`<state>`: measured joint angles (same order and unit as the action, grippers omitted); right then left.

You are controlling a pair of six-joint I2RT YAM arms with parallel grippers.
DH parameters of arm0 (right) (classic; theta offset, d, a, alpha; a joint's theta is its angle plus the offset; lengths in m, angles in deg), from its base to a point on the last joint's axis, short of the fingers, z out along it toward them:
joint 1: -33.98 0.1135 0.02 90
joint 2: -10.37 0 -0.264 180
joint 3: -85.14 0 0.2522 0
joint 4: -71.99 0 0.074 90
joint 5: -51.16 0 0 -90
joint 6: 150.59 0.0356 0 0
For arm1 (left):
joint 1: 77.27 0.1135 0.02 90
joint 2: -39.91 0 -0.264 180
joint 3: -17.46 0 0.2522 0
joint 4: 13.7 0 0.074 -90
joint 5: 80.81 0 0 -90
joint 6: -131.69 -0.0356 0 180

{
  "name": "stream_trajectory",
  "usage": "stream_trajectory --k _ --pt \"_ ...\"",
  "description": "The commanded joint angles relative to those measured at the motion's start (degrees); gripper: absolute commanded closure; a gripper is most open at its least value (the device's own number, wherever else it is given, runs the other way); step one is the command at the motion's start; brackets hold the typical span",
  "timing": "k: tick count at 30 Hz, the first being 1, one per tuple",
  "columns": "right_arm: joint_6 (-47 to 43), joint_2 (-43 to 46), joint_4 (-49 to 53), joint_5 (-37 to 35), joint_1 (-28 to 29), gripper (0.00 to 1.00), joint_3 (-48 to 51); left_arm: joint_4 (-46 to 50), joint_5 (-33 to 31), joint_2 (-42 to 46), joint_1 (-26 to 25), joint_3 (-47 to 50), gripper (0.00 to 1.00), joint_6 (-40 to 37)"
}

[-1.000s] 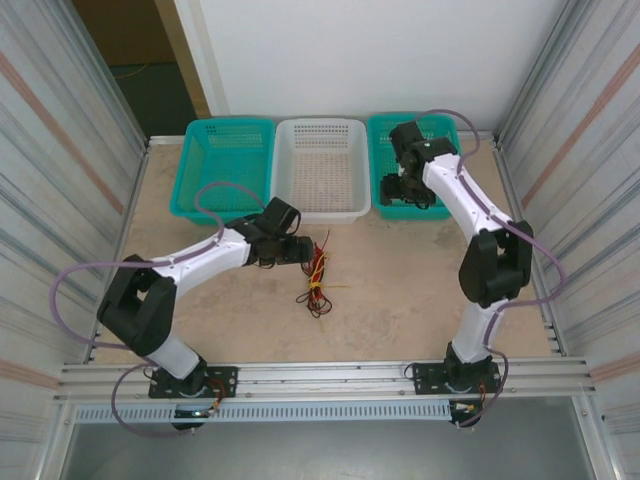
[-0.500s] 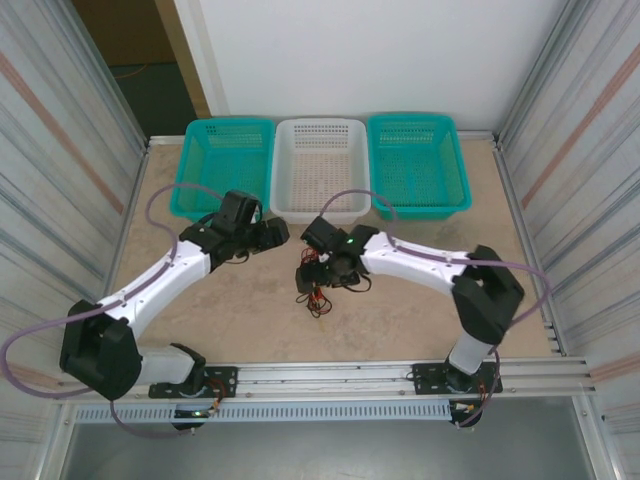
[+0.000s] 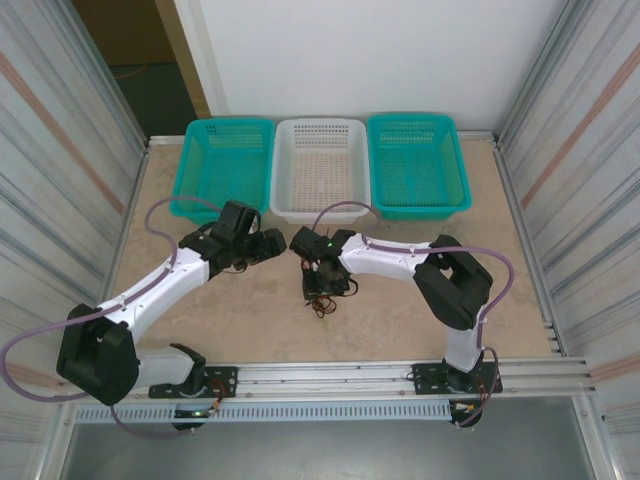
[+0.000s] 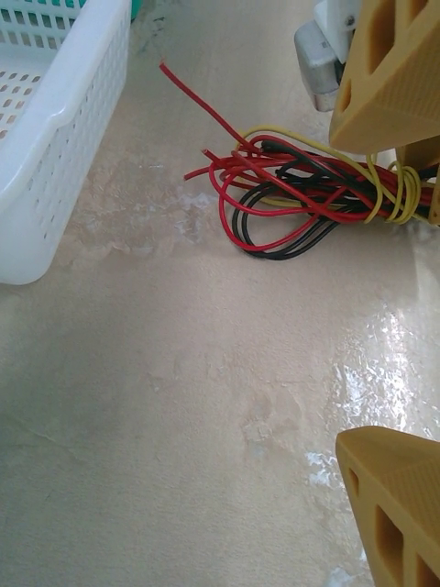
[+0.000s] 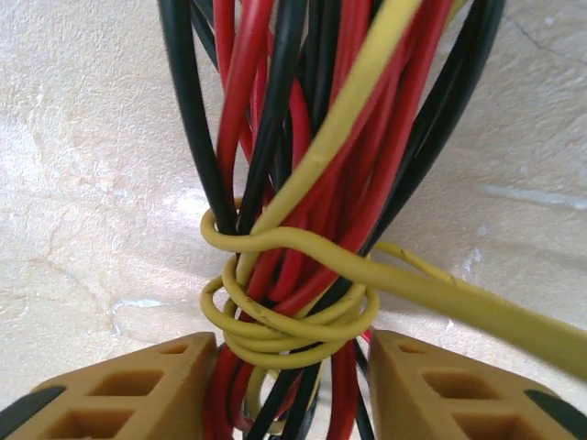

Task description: Untangle the cables

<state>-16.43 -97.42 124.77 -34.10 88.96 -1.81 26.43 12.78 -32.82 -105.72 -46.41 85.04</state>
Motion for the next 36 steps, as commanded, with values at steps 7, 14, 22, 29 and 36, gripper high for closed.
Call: stream_trajectory --k 7,14,22,29,36 --pt "-12.2 10.6 -1.1 -5.2 -2.2 1.00 4.1 -5.0 7.8 1.0 0.5 0.4 0.17 2.9" --pt "-24.8 21.8 2.4 -10.8 -5.0 1.00 4.7 -6.9 8.2 2.4 -3.2 -2.1 0.11 6.8" --pt "-32.1 25.2 2.5 -11.6 -4.4 1.00 2.5 -11.9 4.8 3.8 -9.5 -6.0 0.01 12.7" --pt "-33.2 26.1 0.9 -7.9 -2.4 1.00 1.0 -17.8 9.4 1.2 -9.5 -3.8 0.03 17.4" --pt "-31.9 27.2 -1.9 -4.9 -0.5 1.00 1.1 -22.7 12.9 -0.9 -9.5 -1.2 0.05 22.0"
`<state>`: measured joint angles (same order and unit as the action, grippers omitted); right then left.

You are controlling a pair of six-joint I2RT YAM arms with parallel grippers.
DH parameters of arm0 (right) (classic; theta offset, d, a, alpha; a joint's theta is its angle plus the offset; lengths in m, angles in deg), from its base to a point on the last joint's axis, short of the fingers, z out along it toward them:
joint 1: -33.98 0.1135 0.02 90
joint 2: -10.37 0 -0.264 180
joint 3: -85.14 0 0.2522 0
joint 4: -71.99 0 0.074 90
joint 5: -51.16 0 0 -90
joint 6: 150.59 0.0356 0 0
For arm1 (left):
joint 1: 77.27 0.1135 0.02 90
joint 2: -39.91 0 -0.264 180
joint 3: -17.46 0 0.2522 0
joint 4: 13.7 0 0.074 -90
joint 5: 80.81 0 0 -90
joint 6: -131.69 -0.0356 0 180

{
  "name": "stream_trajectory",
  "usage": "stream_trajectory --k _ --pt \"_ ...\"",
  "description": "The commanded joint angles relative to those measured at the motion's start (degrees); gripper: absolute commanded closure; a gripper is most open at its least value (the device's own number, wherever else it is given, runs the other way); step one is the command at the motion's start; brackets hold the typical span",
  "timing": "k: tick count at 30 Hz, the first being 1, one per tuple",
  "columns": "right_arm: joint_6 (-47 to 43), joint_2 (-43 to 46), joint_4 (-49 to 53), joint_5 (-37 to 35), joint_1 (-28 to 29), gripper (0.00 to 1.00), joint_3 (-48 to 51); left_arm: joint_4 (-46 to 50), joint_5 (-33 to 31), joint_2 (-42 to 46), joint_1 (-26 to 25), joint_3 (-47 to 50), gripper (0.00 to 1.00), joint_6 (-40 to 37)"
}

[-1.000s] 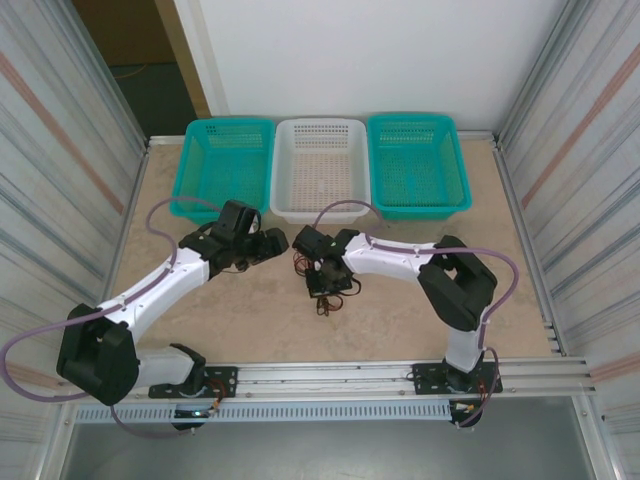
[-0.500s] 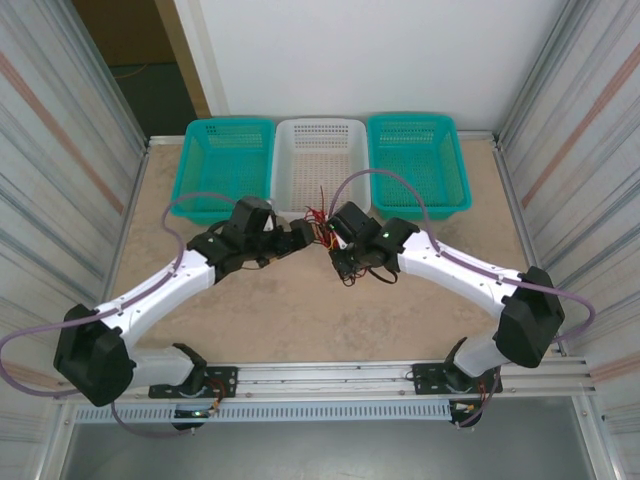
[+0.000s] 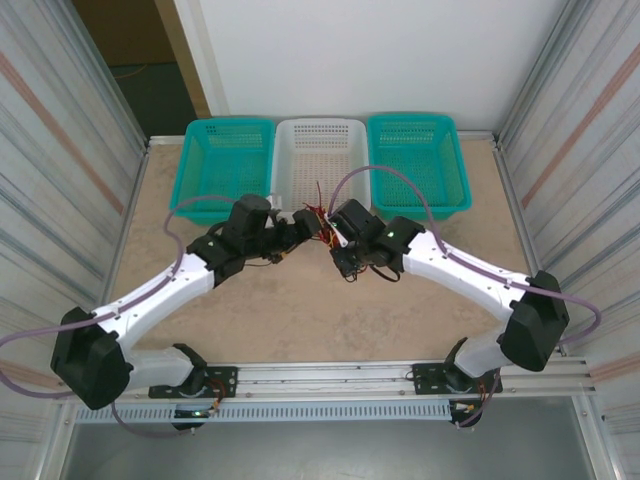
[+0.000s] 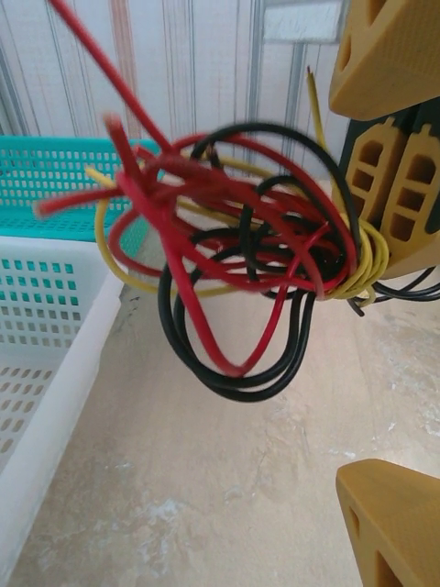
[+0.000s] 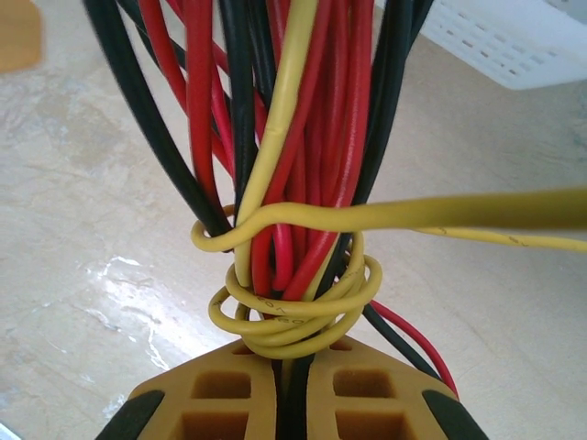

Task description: Untangle the cables

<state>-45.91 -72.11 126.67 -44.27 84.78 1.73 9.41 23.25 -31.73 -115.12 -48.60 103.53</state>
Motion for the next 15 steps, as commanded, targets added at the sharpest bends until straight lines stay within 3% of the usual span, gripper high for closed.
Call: stream_trajectory --k 1,5,7,15 --pt "-2.2 1.9 -4.0 5.4 3.8 1.00 -2.5 -5.7 2.6 -2.3 0.0 1.2 0.05 4.1" --pt "-1.8 1.9 -4.8 7.0 3.9 1.00 -2.5 -8.4 3.2 -2.6 0.1 3.1 0.07 6.6" --pt "-1.8 1.9 -4.6 6.7 4.3 1.00 -2.8 -8.6 3.2 -2.6 0.6 3.5 0.12 7.1" --pt "-2.7 1.4 -3.5 5.4 5.0 1.00 -4.1 -8.1 3.2 -0.9 2.9 5.0 0.44 7.8"
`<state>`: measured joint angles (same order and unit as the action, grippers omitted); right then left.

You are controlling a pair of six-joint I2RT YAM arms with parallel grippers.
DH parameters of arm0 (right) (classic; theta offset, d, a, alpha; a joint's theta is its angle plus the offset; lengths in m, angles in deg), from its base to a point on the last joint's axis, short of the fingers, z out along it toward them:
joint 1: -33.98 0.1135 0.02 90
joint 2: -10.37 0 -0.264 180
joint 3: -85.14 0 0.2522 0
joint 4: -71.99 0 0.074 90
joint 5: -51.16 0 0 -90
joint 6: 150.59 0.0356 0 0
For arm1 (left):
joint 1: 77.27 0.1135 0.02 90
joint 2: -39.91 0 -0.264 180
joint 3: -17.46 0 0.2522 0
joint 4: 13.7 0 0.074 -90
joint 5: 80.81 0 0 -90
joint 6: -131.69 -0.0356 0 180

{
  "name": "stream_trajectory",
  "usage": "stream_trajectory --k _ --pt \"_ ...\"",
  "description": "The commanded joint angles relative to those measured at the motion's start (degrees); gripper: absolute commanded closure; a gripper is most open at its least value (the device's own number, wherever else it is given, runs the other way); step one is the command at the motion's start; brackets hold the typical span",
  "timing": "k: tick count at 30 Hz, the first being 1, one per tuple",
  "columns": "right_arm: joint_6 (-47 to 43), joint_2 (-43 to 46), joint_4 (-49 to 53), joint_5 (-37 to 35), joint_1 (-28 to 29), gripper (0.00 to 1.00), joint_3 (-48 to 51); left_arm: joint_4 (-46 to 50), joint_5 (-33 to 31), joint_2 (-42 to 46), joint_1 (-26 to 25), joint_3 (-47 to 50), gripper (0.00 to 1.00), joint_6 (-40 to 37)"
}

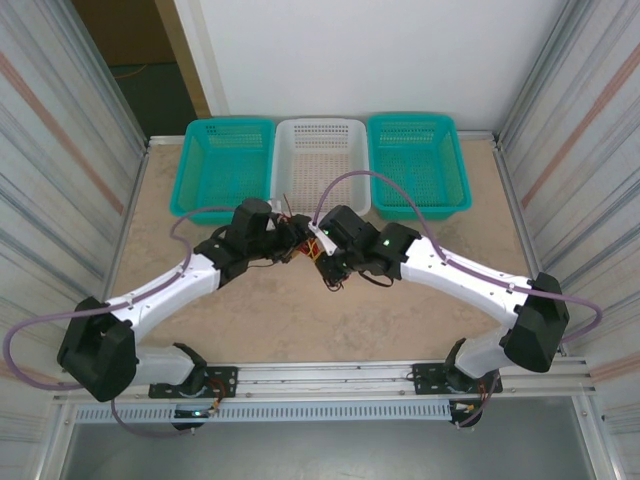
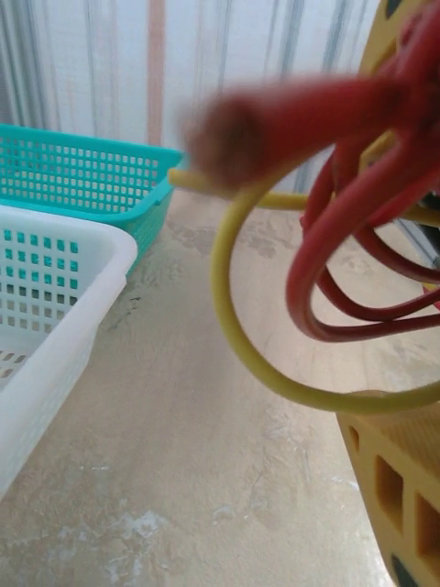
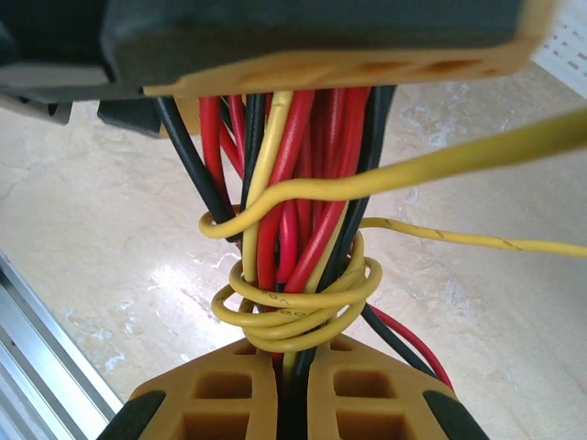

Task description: Untangle the cables

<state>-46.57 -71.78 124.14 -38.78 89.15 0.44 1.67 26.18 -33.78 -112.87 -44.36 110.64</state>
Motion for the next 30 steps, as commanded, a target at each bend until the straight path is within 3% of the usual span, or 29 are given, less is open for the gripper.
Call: stream_trajectory --k 1,7,9,12,15,16,19,22,26,30 --pt "-2.1 0.9 -1.0 -0.1 0.7 1.00 -2.9 -0.2 0.3 1.2 0.6 0.6 0.48 0.7" --pt "-1.3 0.6 -1.6 -0.5 0.8 1.00 -3.4 -1.6 0.3 1.6 1.4 1.6 0.77 1.6" --pt "-0.7 1.0 -0.9 -2.6 0.8 0.92 -4.3 -3.1 1.0 1.8 2.0 1.8 0.86 1.8" --pt "1.3 3.4 0.5 -7.6 -0.3 0.52 -6.3 -6.0 2.4 2.0 3.5 1.7 1.00 1.3" --pt "8.0 7.2 1.8 -12.3 -3.8 0.12 -9.4 -10.7 5.0 1.7 5.1 1.2 1.00 -0.4" --pt "10.6 8.6 1.9 -13.2 -5.4 0.03 -10.0 -13.4 6.2 1.6 5.6 1.0 1.00 -1.1" --pt "13.2 14.8 -5.0 -15.9 -7.8 0.00 -6.3 -22.3 10.7 1.0 6.4 0.4 1.00 -2.0" --pt "15.1 22.7 -16.8 -11.3 -11.3 0.00 2.7 -29.2 15.4 0.2 6.4 -1.4 1.00 -3.3" --pt "27.6 22.9 -18.1 10.8 -24.5 0.04 3.3 -33.6 18.4 0.6 6.4 -3.1 1.00 -4.6" --pt "28.4 17.7 -19.4 24.8 -25.7 0.15 1.6 -37.7 21.4 0.2 6.4 -4.4 1.00 -5.2"
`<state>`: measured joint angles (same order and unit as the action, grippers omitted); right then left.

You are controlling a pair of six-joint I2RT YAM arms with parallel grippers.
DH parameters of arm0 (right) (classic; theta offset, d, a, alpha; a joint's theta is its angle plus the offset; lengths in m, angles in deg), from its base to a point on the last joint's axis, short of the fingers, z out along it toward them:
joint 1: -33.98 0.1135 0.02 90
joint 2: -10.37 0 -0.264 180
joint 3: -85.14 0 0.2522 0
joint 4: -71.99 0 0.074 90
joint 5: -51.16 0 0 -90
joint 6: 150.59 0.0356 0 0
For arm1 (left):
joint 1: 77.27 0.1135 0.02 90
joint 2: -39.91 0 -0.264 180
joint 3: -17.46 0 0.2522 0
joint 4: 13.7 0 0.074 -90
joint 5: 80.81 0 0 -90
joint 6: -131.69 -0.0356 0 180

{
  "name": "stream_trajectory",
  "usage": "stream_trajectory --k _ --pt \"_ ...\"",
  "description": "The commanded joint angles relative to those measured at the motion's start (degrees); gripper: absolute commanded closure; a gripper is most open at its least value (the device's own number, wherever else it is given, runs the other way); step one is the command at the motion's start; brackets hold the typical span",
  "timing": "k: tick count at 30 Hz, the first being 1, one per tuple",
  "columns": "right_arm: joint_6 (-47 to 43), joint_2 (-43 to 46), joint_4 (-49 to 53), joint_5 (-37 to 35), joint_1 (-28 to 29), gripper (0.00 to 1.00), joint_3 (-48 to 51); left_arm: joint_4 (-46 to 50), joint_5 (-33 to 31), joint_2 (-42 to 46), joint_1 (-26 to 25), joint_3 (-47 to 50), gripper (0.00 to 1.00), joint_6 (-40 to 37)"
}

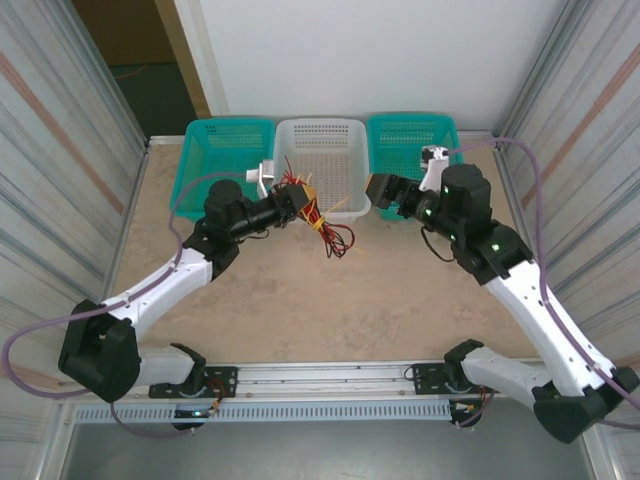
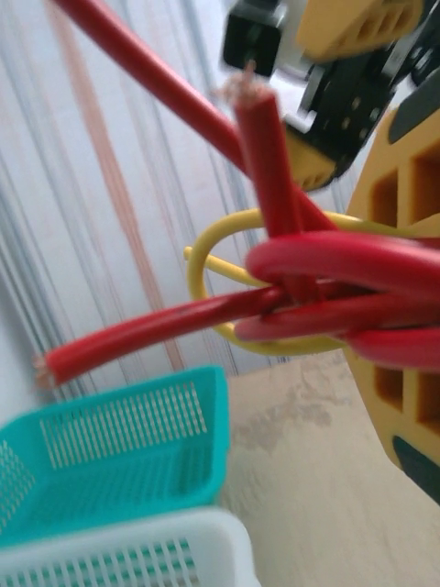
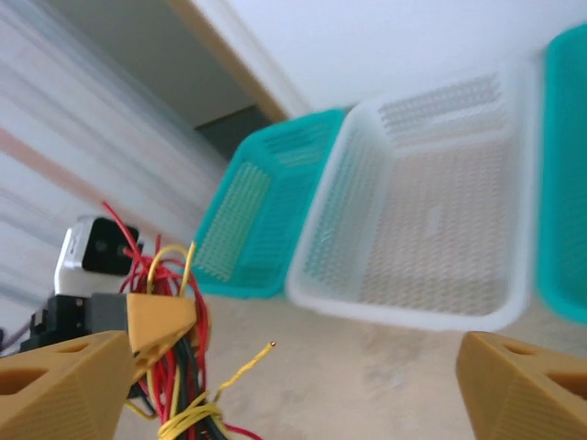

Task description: Untangle the cables

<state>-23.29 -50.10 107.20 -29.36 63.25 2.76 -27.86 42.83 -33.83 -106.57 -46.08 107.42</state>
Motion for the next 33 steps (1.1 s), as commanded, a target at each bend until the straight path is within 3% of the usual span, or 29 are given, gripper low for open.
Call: stream_trajectory --k 1,6,14,20,24,33 --pt "6.4 -5.1 -3.3 17.4 0.3 0.16 -0.7 -9.3 5.6 -0.2 0.1 -3.2 1.00 -1.5" --pt "10.0 -8.3 -8.9 23.1 0.8 0.29 0.0 -13.1 7.5 -2.0 0.1 -4.1 1.00 -0.1" --pt "9.8 -9.0 -8.9 23.9 0.1 0.65 -0.6 -13.7 8.2 -2.4 0.3 -3.8 1.00 0.1" --pt "9.4 -7.9 -7.7 24.6 -1.0 0.78 0.0 -13.4 8.4 -2.3 0.8 -3.3 1.00 0.0" --pt "9.7 -7.2 -7.9 24.5 -1.8 0.99 0.0 -14.0 9.1 -2.9 0.8 -3.2 1.00 0.4" --pt "13.2 -9.8 -16.5 25.8 -3.7 1.00 1.3 -25.9 11.4 -5.7 -0.4 -3.8 1.00 8.8"
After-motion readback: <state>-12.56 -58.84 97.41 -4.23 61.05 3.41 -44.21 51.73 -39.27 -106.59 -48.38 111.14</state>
